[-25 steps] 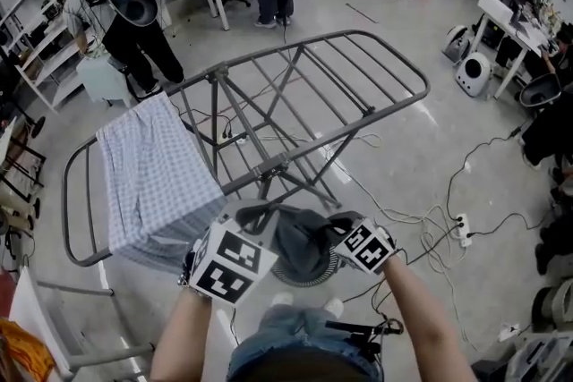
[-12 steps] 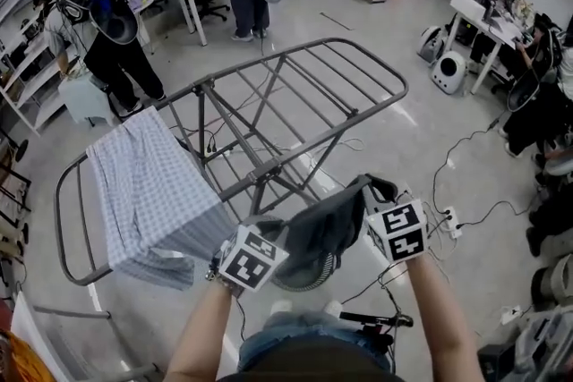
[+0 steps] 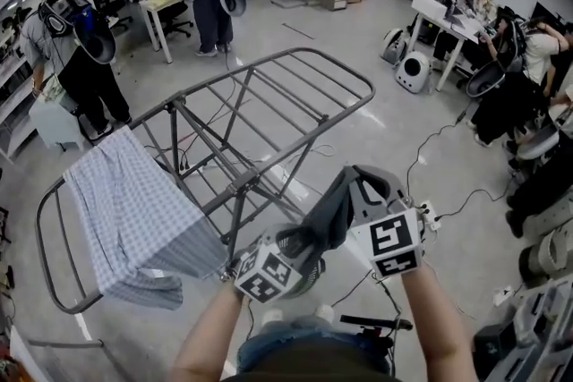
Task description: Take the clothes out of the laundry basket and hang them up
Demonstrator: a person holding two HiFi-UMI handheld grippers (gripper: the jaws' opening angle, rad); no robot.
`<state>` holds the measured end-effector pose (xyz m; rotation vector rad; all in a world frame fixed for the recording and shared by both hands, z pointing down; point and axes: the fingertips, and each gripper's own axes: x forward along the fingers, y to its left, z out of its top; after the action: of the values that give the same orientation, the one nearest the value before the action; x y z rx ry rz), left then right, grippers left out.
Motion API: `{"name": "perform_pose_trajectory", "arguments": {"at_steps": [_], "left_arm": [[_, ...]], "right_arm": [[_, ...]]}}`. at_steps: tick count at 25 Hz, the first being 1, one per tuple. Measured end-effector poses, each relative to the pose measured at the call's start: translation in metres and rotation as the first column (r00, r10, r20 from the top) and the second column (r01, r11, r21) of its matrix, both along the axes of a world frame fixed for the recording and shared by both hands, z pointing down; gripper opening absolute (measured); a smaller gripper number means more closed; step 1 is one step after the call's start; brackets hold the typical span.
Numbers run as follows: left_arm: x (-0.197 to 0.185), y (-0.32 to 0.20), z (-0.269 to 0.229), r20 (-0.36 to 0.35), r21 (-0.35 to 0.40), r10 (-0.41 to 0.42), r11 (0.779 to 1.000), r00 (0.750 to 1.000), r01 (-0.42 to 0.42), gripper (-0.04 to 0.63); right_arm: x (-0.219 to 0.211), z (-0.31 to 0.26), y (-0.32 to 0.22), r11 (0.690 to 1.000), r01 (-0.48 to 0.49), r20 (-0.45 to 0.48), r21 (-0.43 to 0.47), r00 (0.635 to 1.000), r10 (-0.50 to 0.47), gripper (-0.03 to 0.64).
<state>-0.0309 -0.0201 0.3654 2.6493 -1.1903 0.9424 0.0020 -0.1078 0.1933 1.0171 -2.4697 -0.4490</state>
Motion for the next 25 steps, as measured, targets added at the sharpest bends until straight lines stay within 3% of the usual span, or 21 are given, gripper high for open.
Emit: {"name": "perform_pose_trajectory", "arguments": {"at_steps": [1, 2, 4, 8, 13, 18, 22, 24, 25], "left_arm": [[0.000, 0.003, 0.000, 0.009, -0.013, 0.046, 0.999, 0.999, -0.046, 0.205], [0.001, 0.006, 0.002, 0.019, -0.029, 0.089, 0.996, 0.996, -0.088, 0.265], [-0.004, 0.008, 0.008, 0.050, -0.046, 0.144, 0.989, 0.988, -0.141, 0.265], [-0.023, -0.009, 0.025, 0.065, -0.063, 0.168, 0.984, 0.984, -0.164, 0.264], [-0.021, -0.046, 0.061, 0.094, -0.062, 0.280, 0.959, 0.955, -0.275, 0.193], [0.000, -0.064, 0.090, 0.013, -0.083, 0.465, 0.883, 0.885, -0.462, 0.195], [0.043, -0.051, 0.112, 0.039, -0.156, 0.581, 0.807, 0.813, -0.569, 0.173], [0.055, -0.046, 0.110, 0.050, -0.147, 0.579, 0.810, 0.814, -0.568, 0.005], [0.056, -0.047, 0.105, 0.040, -0.131, 0.552, 0.829, 0.833, -0.544, 0.005]], "right_arm": [[0.002, -0.005, 0.002, 1.000, -0.008, -0.001, 0.006, 1.000, 0.008, 0.006], [0.005, -0.009, 0.003, 1.000, -0.018, -0.006, 0.014, 1.000, 0.018, 0.006], [0.012, -0.017, 0.008, 0.999, -0.044, -0.017, 0.030, 0.999, 0.044, 0.006], [0.013, -0.043, 0.016, 0.995, -0.065, -0.004, 0.081, 0.998, 0.066, 0.006], [0.021, -0.083, 0.028, 0.974, -0.075, -0.021, 0.216, 0.996, 0.081, 0.006], [0.031, -0.104, 0.037, 0.956, -0.157, -0.006, 0.249, 0.986, 0.164, 0.006], [0.062, -0.109, 0.035, 0.941, -0.226, 0.073, 0.250, 0.974, 0.214, 0.006], [0.078, -0.113, 0.033, 0.932, -0.256, 0.084, 0.256, 0.967, 0.242, 0.006], [0.087, -0.114, 0.031, 0.927, -0.270, 0.081, 0.260, 0.963, 0.258, 0.006]]}}
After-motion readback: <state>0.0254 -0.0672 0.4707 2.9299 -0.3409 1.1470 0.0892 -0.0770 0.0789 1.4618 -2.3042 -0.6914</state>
